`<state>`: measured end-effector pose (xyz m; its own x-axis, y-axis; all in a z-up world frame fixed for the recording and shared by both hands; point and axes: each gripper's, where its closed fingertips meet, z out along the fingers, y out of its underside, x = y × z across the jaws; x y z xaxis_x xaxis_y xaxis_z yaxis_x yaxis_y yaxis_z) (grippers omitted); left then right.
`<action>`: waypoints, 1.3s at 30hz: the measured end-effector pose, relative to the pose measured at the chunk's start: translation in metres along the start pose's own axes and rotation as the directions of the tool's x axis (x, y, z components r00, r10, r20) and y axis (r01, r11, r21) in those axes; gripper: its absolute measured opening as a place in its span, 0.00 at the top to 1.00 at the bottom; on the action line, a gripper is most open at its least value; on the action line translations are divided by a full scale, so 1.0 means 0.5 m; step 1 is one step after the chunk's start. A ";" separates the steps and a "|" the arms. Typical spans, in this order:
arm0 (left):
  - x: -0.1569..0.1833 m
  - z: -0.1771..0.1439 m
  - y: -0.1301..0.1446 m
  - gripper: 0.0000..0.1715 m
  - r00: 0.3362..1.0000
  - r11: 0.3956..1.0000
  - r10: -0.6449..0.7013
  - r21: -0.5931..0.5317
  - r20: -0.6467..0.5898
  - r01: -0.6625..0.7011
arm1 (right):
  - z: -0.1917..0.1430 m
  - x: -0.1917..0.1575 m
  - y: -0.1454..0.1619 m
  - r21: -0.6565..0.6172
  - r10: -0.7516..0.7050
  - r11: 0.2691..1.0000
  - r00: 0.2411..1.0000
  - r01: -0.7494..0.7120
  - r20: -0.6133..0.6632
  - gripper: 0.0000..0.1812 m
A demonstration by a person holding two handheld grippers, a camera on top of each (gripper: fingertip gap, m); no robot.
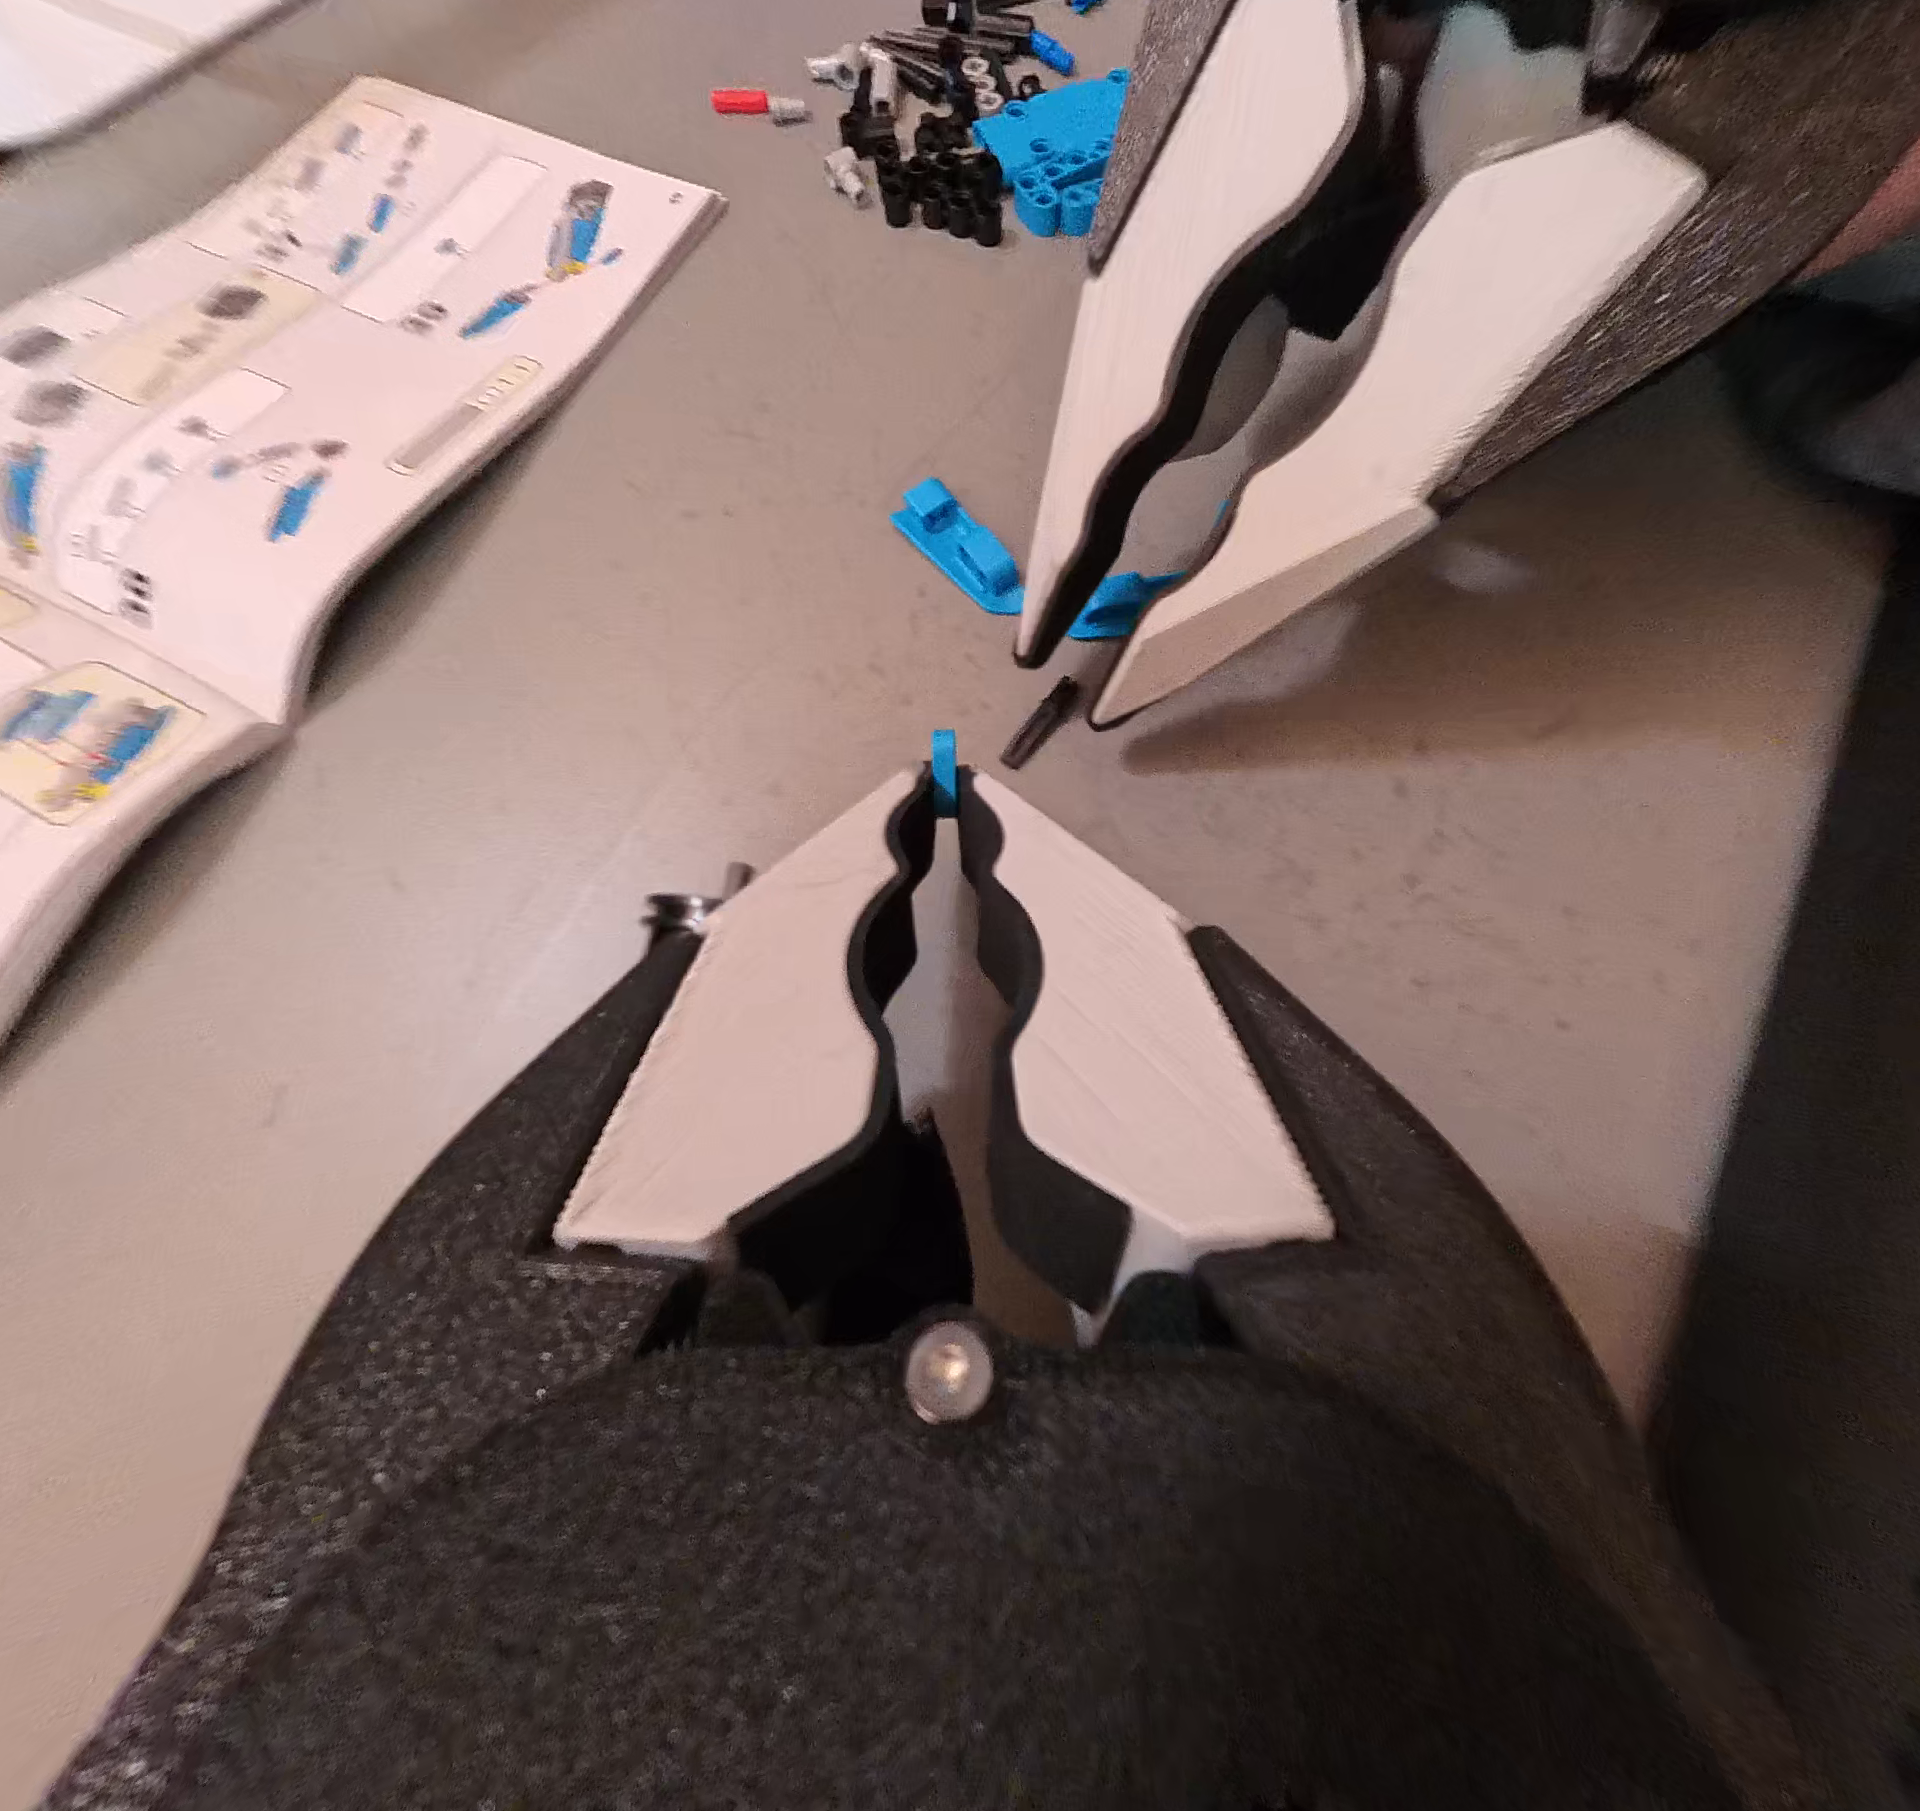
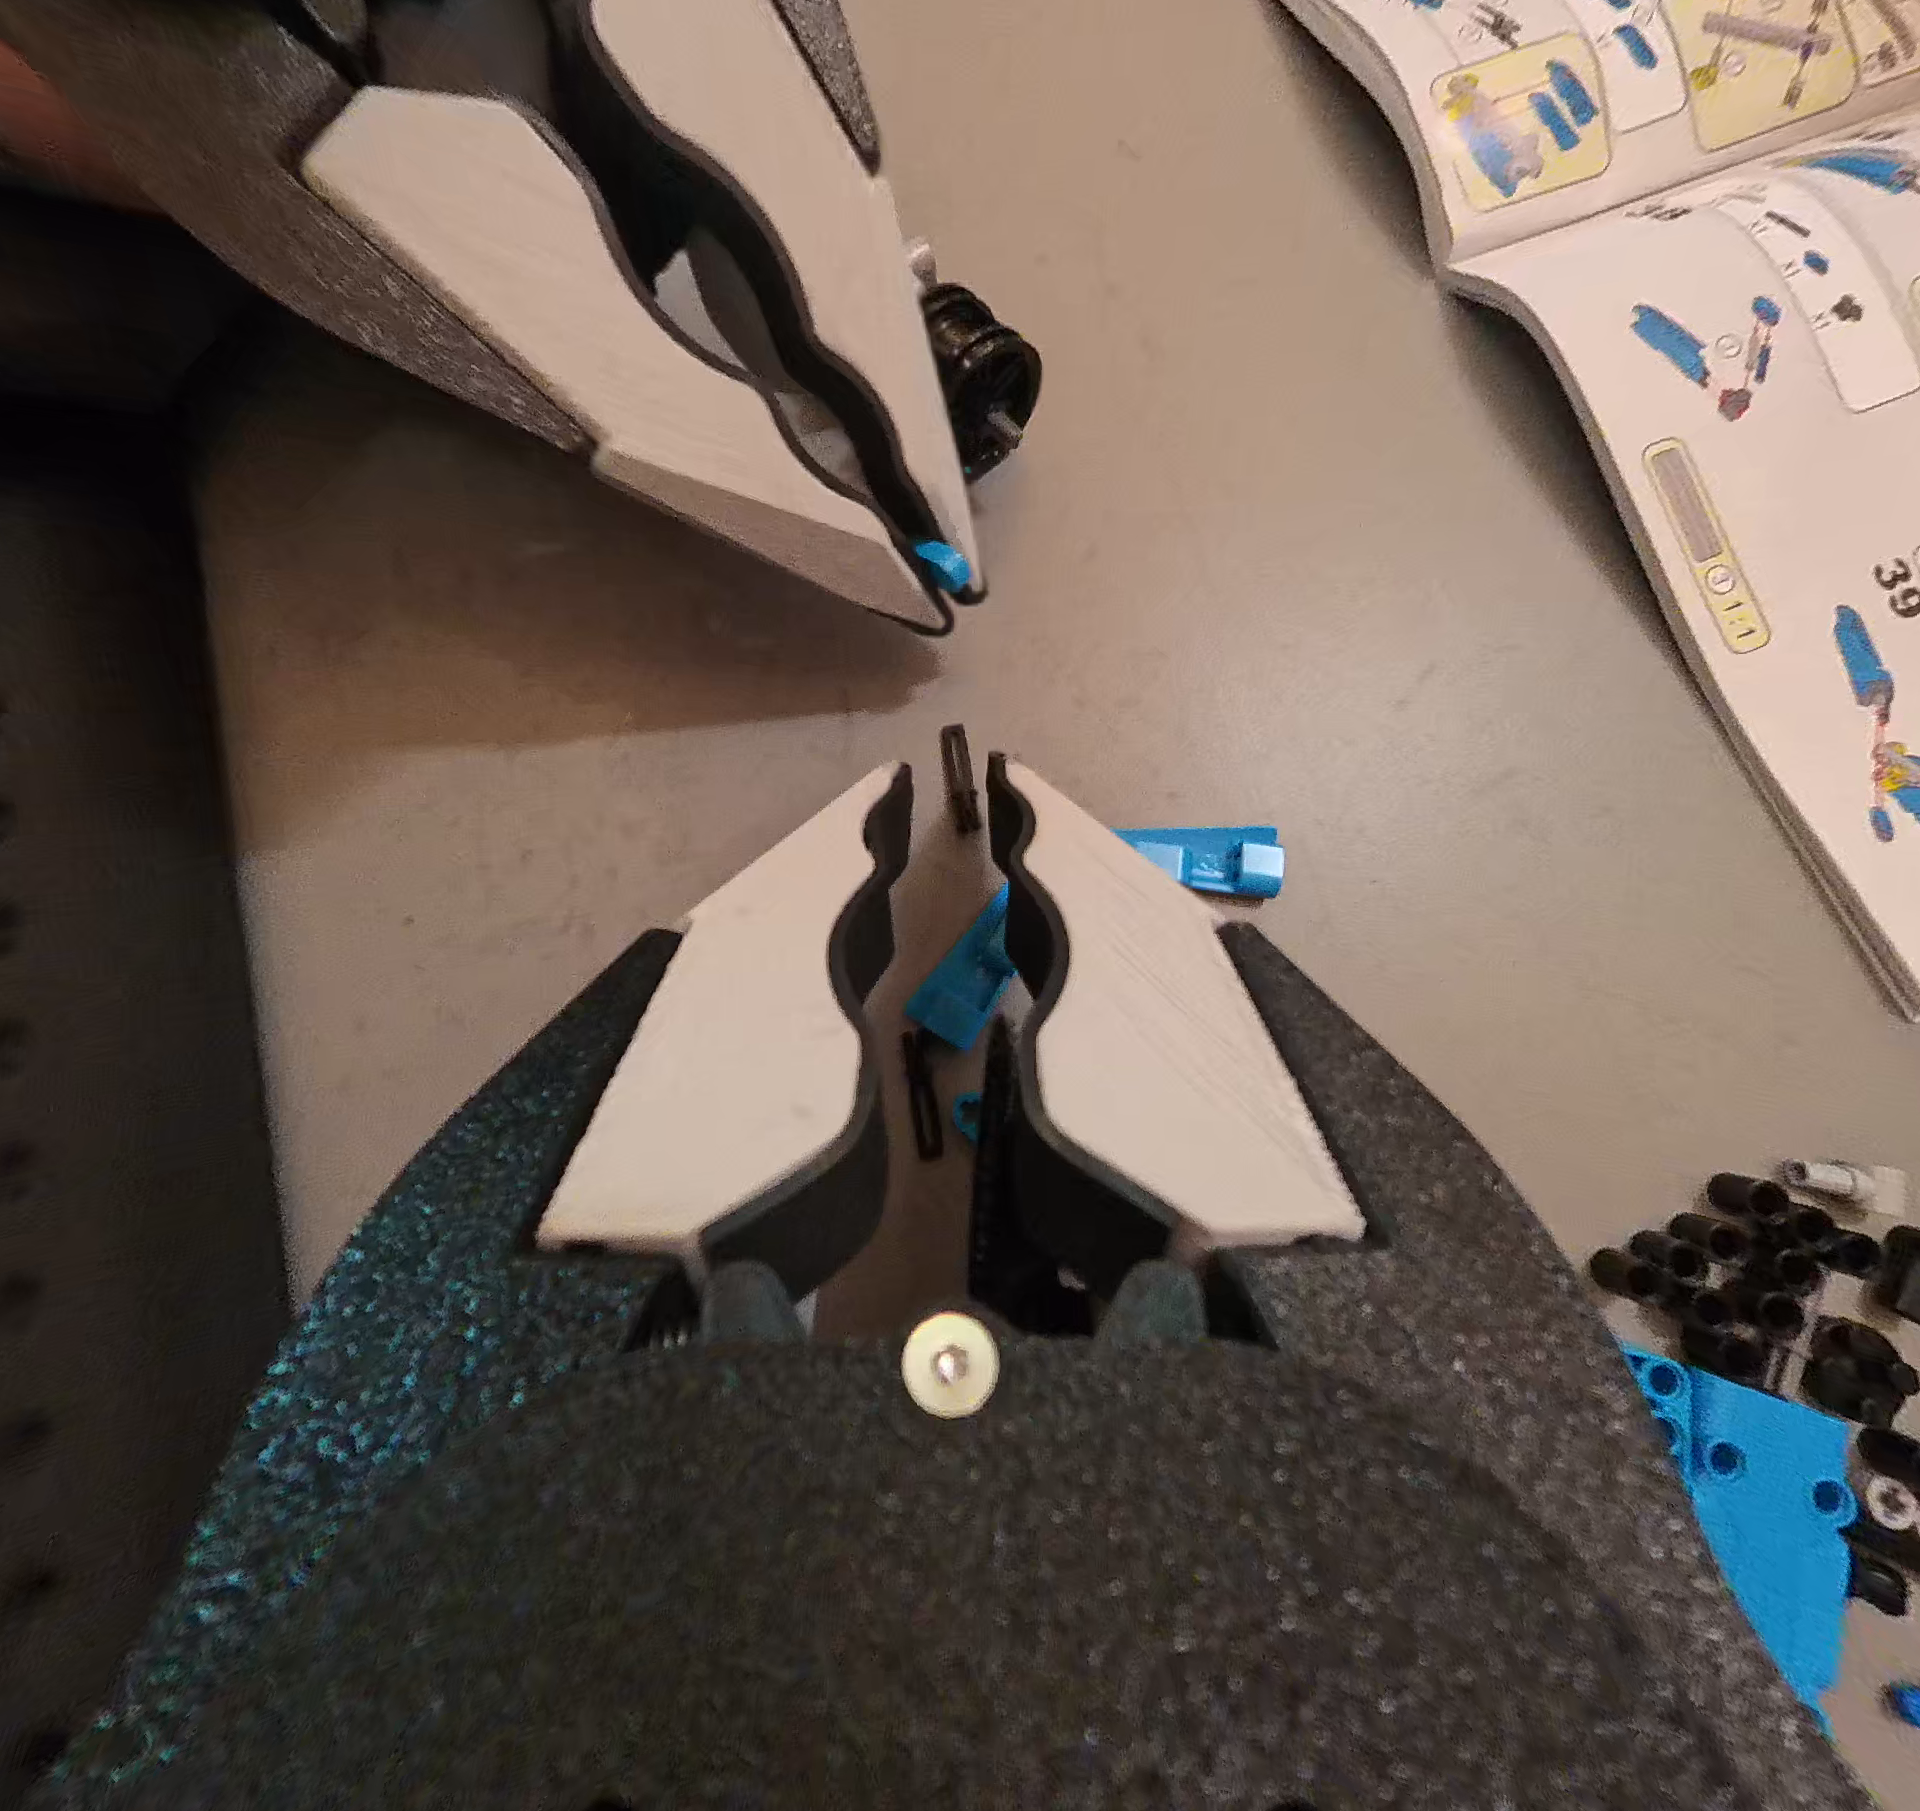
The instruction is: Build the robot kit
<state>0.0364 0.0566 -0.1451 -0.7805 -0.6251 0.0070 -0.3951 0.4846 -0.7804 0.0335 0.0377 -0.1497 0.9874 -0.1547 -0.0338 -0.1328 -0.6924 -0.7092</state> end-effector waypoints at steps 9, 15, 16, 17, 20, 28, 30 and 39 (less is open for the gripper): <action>0.019 -0.041 0.072 0.98 0.966 0.970 -0.206 -0.160 -0.157 0.181 | 0.015 0.010 0.020 -0.003 0.036 0.999 0.996 -0.036 0.076 0.98; 0.021 -0.054 0.080 0.98 0.958 0.956 -0.254 -0.186 -0.135 0.227 | 0.007 -0.016 -0.012 0.035 -0.032 0.999 0.999 0.031 0.027 0.98; 0.023 -0.054 0.081 0.98 0.952 0.953 -0.270 -0.180 -0.143 0.243 | 0.005 -0.029 -0.025 0.058 -0.033 0.998 0.999 0.031 0.021 0.98; 0.022 -0.054 0.080 0.98 0.946 0.950 -0.289 -0.166 -0.146 0.265 | 0.004 -0.042 -0.037 0.063 -0.040 0.997 0.999 0.039 0.009 0.98; 0.021 -0.054 0.079 0.99 0.914 0.930 -0.364 -0.124 -0.179 0.346 | 0.013 -0.057 -0.067 0.049 -0.086 0.995 0.994 0.090 -0.071 0.98; 0.020 -0.053 0.075 0.99 0.877 0.903 -0.429 -0.103 -0.216 0.417 | 0.039 -0.079 -0.061 0.013 -0.057 0.998 0.998 0.057 -0.021 0.98; 0.020 -0.052 0.075 0.99 0.877 0.903 -0.429 -0.103 -0.215 0.417 | 0.046 -0.080 -0.056 -0.006 -0.063 0.998 0.998 0.063 -0.021 0.98; 0.020 -0.048 0.073 0.99 0.901 0.918 -0.396 -0.093 -0.176 0.386 | 0.053 -0.072 -0.054 -0.020 -0.059 0.998 0.997 0.058 -0.041 0.98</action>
<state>0.0024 0.0828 -0.1583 -0.6319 -0.6476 0.4258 -0.7088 0.2607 -0.6554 0.0039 0.0807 -0.1479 0.9891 -0.1423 0.0366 -0.0771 -0.7144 -0.6955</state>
